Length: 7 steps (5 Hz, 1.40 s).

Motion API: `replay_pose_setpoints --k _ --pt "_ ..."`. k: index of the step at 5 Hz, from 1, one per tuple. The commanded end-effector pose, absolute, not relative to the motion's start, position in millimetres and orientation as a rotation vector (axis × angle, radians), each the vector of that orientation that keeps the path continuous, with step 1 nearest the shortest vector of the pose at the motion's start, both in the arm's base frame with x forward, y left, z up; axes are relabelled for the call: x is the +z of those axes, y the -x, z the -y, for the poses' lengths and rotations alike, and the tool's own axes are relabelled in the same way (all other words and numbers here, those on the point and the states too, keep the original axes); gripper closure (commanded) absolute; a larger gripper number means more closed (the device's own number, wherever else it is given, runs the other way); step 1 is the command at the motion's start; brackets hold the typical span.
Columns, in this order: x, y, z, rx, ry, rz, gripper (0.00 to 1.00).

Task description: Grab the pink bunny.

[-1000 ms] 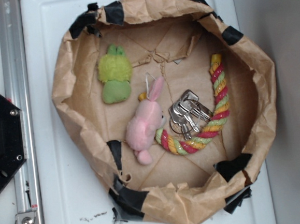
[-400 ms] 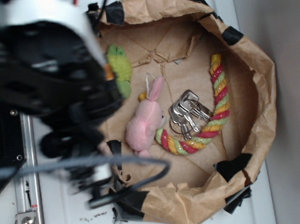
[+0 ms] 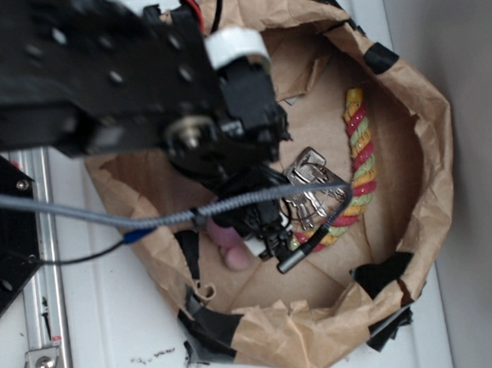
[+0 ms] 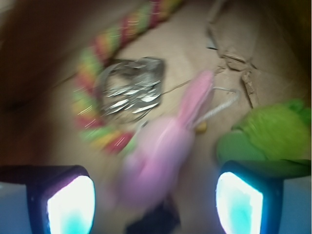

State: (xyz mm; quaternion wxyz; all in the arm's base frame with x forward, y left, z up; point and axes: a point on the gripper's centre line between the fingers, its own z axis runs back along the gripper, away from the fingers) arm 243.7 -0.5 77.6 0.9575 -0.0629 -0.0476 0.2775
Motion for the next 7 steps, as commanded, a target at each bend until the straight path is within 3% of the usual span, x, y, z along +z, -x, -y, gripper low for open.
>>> replay_pose_setpoints --k 1,2,3,4,5,6,7 --pt "22.6 -252.6 18.8 0.453 -0.048 0.057 1.0" --pt "51.0 -239.9 13.5 0.41 -0.082 0.036 1.0" --pt "99.9 -214.0 -8.6 0.366 -0.06 0.118 1.0" --pt "144.8 -201.4 -26.8 0.301 0.078 0.139 1.0" --pt "197.0 -189.6 -25.9 0.475 0.004 0.117 1.0" --pt "193.3 -190.3 -20.3 0.436 0.02 0.061 1.0" --pt "184.2 -187.8 -19.1 0.436 -0.018 0.037 1.0"
